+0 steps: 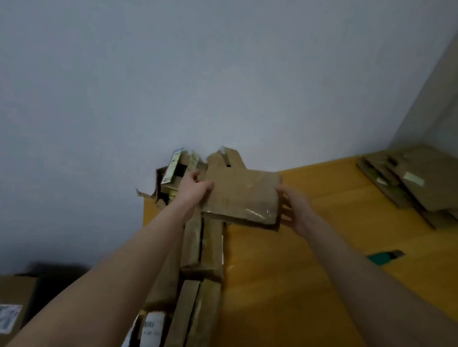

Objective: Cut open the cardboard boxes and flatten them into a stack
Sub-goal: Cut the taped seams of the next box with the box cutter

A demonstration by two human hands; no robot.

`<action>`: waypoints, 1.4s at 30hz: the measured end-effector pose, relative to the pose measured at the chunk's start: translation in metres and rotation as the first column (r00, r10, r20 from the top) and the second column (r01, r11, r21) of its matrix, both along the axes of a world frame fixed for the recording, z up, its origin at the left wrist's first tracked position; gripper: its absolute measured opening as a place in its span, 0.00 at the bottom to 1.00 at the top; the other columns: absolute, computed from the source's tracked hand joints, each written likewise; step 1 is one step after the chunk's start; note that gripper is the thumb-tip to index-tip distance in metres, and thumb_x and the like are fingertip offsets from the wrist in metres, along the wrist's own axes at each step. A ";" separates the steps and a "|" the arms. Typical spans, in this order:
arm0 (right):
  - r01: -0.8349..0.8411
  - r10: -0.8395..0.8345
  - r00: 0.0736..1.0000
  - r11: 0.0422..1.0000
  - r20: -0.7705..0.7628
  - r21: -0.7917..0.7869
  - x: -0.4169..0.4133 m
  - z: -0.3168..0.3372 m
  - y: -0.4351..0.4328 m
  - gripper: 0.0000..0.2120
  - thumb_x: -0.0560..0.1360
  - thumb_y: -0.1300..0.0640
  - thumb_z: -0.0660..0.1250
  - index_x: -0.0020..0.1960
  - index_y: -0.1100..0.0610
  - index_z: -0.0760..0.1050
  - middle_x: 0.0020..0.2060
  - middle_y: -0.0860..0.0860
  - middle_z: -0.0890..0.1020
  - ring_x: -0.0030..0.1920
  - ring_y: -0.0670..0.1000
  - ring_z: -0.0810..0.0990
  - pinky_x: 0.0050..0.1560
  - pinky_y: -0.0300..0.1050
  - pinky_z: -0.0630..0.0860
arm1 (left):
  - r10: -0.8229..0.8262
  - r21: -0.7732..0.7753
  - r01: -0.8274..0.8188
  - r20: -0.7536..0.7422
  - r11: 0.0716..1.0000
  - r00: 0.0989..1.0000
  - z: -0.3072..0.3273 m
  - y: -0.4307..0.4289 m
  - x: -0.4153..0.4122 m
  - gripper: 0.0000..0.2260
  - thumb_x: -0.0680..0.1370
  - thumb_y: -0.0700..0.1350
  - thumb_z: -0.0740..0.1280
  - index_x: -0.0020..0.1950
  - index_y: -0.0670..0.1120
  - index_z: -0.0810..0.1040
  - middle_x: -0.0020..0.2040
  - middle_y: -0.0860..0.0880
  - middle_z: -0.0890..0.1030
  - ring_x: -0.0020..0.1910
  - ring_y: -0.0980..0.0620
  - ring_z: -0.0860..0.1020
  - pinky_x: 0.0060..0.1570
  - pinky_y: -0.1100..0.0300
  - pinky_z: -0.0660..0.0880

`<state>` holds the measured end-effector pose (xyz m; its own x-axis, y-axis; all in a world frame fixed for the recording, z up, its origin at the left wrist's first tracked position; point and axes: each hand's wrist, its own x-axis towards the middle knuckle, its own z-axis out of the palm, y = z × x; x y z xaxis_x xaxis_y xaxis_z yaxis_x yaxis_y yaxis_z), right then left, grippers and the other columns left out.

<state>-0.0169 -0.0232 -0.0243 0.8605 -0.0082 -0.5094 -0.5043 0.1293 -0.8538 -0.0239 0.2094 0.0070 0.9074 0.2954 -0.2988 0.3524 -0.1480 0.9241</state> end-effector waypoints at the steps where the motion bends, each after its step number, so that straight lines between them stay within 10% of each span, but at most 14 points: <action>1: -0.023 0.023 1.000 0.999 0.004 -0.046 -0.004 -0.005 -0.013 0.19 0.72 0.52 0.68 0.60 0.54 0.72 0.55 0.52 0.78 0.51 0.53 0.76 0.47 0.47 0.72 | -0.043 0.008 0.043 -0.011 0.999 0.999 -0.006 -0.012 0.001 0.30 0.76 0.39 0.68 0.76 0.45 0.61 0.68 0.43 0.72 0.59 0.46 0.75 0.52 0.54 0.76; 6: -0.137 0.139 0.990 0.967 -0.007 -0.215 -0.024 -0.025 -0.062 0.29 0.71 0.60 0.68 0.70 0.52 0.64 0.62 0.53 0.73 0.57 0.54 0.74 0.46 0.50 0.75 | -0.267 0.238 0.281 -0.089 0.930 0.960 -0.034 -0.072 0.005 0.41 0.73 0.45 0.73 0.79 0.46 0.52 0.74 0.44 0.65 0.68 0.44 0.69 0.62 0.52 0.72; 12: -0.078 0.086 0.996 0.950 0.014 -0.303 -0.039 -0.054 -0.101 0.43 0.69 0.70 0.71 0.76 0.51 0.53 0.67 0.52 0.66 0.57 0.54 0.74 0.46 0.48 0.79 | -0.368 0.713 0.390 -0.196 0.582 0.909 -0.064 -0.142 0.007 0.52 0.70 0.50 0.77 0.79 0.42 0.42 0.78 0.44 0.50 0.75 0.41 0.56 0.70 0.47 0.65; 18: -0.093 0.109 0.994 0.888 0.010 -0.451 -0.039 -0.079 -0.133 0.40 0.69 0.69 0.71 0.75 0.55 0.55 0.69 0.54 0.66 0.66 0.55 0.69 0.56 0.51 0.77 | -0.222 0.698 0.375 -0.303 0.610 0.927 -0.085 -0.161 0.008 0.57 0.68 0.54 0.78 0.78 0.40 0.39 0.80 0.44 0.43 0.78 0.44 0.52 0.72 0.47 0.64; 24: -0.291 0.343 0.938 0.857 0.048 -0.425 -0.037 -0.090 -0.131 0.41 0.71 0.64 0.73 0.77 0.54 0.54 0.70 0.53 0.66 0.69 0.56 0.67 0.65 0.54 0.71 | -0.639 0.742 0.670 -0.529 -0.029 0.559 -0.095 -0.174 0.011 0.55 0.67 0.60 0.75 0.79 0.51 0.39 0.80 0.47 0.45 0.78 0.44 0.44 0.74 0.40 0.45; 30: -0.341 0.198 0.939 0.423 -0.282 -0.839 -0.034 -0.119 -0.165 0.24 0.81 0.61 0.57 0.75 0.49 0.59 0.74 0.53 0.60 0.68 0.60 0.66 0.63 0.55 0.72 | -0.577 0.566 0.824 -0.671 0.007 0.466 -0.129 -0.178 -0.012 0.43 0.75 0.52 0.71 0.77 0.63 0.42 0.78 0.47 0.50 0.76 0.41 0.53 0.70 0.35 0.57; 36: -0.538 0.249 0.843 0.340 -0.478 -0.772 -0.042 -0.149 -0.181 0.22 0.83 0.50 0.51 0.76 0.53 0.57 0.76 0.53 0.53 0.68 0.63 0.63 0.65 0.54 0.69 | -0.523 0.589 0.808 -0.683 0.017 0.510 -0.137 -0.184 -0.016 0.42 0.76 0.53 0.70 0.76 0.67 0.41 0.78 0.46 0.47 0.77 0.42 0.50 0.68 0.29 0.53; 42: -0.525 0.370 0.812 0.128 -0.451 -0.841 -0.057 -0.149 -0.165 0.20 0.79 0.65 0.56 0.70 0.58 0.64 0.70 0.53 0.65 0.60 0.57 0.74 0.53 0.47 0.74 | -0.508 0.737 0.676 -0.580 0.004 0.636 -0.139 -0.179 -0.037 0.42 0.75 0.53 0.70 0.76 0.67 0.43 0.76 0.45 0.53 0.75 0.42 0.54 0.71 0.34 0.54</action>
